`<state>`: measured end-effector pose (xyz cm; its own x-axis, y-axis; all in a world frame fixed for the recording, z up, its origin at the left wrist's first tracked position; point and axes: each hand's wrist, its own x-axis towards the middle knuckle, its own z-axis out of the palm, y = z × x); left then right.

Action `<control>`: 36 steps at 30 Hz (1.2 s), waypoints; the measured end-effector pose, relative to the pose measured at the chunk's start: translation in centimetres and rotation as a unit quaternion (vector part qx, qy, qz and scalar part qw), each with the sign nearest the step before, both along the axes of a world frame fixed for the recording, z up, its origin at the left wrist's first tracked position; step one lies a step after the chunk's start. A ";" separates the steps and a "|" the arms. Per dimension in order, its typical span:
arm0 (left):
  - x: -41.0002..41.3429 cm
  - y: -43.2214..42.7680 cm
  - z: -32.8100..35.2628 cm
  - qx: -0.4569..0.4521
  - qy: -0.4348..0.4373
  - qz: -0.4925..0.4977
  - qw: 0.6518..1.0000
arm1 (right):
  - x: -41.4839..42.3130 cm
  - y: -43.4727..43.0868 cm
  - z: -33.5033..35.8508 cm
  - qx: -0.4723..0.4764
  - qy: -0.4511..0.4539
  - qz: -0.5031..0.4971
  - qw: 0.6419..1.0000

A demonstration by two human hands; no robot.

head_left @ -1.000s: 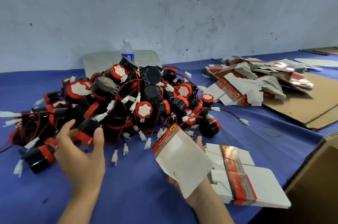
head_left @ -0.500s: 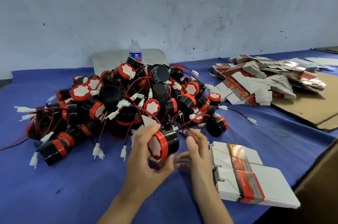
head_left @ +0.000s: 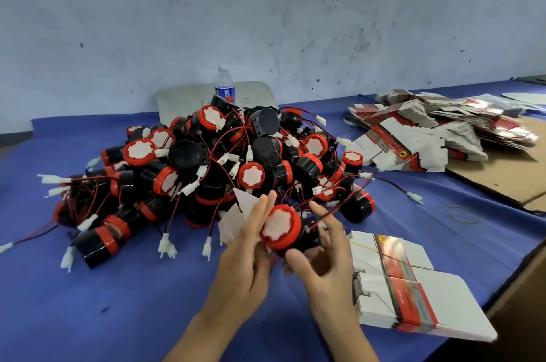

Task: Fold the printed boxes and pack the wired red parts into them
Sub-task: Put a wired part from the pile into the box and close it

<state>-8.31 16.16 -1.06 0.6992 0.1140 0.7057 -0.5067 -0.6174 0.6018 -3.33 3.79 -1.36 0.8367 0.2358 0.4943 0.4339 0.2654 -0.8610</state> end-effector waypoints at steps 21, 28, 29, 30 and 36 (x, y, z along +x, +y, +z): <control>1.3 3.3 -1.4 -0.131 0.258 0.032 0.957 | 0.5 -0.3 -0.2 0.086 0.044 -0.102 0.990; 1.7 1.9 -1.9 -0.074 0.238 0.039 0.968 | -0.2 -0.6 -0.6 0.047 -0.100 -0.218 0.970; 1.7 1.6 -2.0 -0.069 0.231 0.033 0.970 | -0.3 -0.4 -0.6 0.031 -0.114 -0.230 0.966; 1.7 1.3 -2.2 -0.069 0.227 0.024 0.971 | -0.4 -0.2 -0.6 0.017 -0.122 -0.238 0.963; 2.3 0.1 -2.9 -0.065 0.236 -0.007 0.970 | 0.1 0.2 -0.3 -0.091 -0.178 -0.265 0.943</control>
<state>-6.05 16.31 -4.00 0.9429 0.1684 0.2873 -0.1642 -0.5153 0.8411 -3.21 4.04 -1.64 0.6493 -0.0605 0.7581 0.7344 -0.2091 -0.6457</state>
